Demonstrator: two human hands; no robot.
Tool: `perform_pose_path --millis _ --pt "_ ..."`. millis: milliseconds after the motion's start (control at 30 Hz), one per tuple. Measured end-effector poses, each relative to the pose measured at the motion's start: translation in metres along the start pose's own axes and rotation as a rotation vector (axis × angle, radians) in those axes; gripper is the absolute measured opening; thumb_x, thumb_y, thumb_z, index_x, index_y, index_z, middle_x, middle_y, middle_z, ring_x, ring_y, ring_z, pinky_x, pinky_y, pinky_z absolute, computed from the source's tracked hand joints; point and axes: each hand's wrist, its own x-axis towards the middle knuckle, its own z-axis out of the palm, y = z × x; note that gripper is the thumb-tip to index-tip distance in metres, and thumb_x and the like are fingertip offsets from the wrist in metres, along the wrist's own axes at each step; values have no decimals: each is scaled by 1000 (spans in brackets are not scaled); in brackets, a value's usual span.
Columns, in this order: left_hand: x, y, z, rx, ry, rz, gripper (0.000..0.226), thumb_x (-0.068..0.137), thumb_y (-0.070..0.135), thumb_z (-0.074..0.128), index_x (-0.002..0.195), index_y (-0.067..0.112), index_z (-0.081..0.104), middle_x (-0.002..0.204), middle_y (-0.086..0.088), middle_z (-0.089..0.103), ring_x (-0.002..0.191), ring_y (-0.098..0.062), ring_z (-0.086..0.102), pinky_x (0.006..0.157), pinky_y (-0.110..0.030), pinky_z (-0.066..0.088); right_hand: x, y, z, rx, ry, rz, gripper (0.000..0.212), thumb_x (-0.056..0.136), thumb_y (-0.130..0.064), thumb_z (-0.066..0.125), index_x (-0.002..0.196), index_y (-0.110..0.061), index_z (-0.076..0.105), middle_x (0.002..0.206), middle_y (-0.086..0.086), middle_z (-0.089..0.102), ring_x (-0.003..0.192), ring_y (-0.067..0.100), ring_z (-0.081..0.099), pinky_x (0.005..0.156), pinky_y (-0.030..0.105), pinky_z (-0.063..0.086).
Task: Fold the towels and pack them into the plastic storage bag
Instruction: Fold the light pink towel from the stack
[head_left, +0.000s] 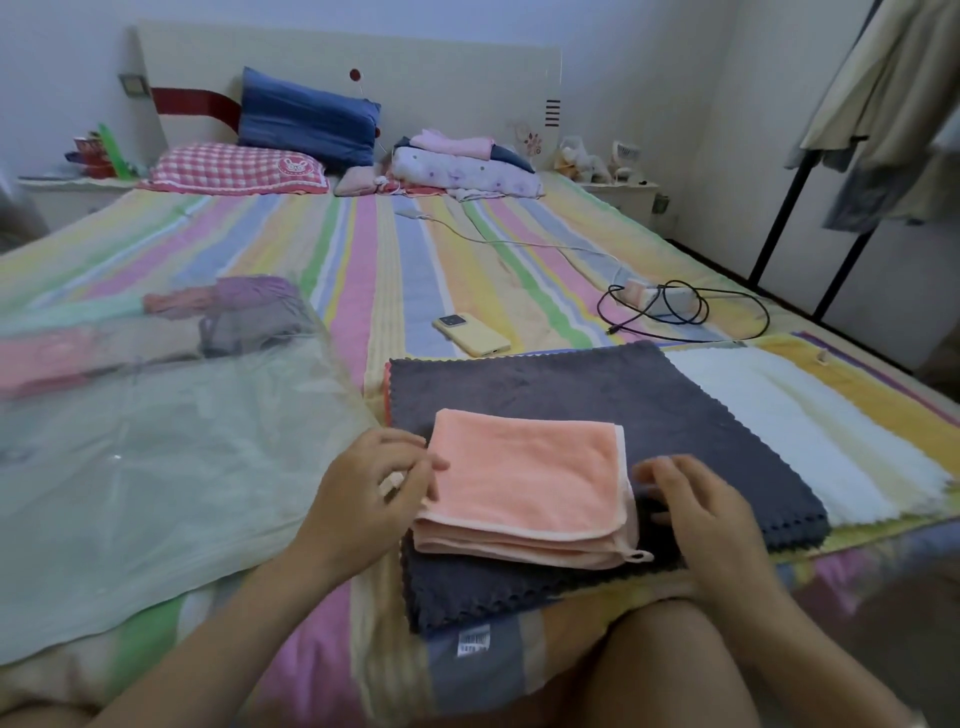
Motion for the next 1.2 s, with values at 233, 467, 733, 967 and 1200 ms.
perform_pose_path --millis 233,467,733,967,1200 --pt "57 31 60 317 -258 43 57 92 41 36 145 21 39 156 2 33 143 -13 28 118 -31 17 22 -29 12 -97 -172 355 55 86 -43 63 128 -28 31 92 5 62 71 21 68 70 38 56" --pt "27 14 99 649 -517 30 83 77 55 -12 155 25 -7 162 -2 -15 149 -21 -16 120 -46 -9 20 -32 16 55 -245 441 59 85 -27 68 127 -35 27 81 8 62 68 21 60 54 31 47" --pt "27 10 88 225 -242 106 62 93 40 15 152 24 25 162 -4 17 150 -16 12 119 -41 15 19 -65 40 45 -202 164 65 87 -14 61 133 -41 24 94 0 60 84 17 64 81 44 55" --pt "41 8 19 -716 98 -809 28 101 13 41 99 7 68 78 -6 73 57 -10 66 50 -22 50 20 -104 112 -140 -248 -62 54 84 -41 60 126 -38 28 97 -14 56 94 16 61 85 42 51" --pt "33 1 15 -590 -83 -801 28 84 34 74 99 11 66 85 -4 75 72 -13 71 63 -28 56 27 -84 111 -19 -316 34 37 92 -15 48 119 -39 42 112 1 63 75 21 68 63 33 56"
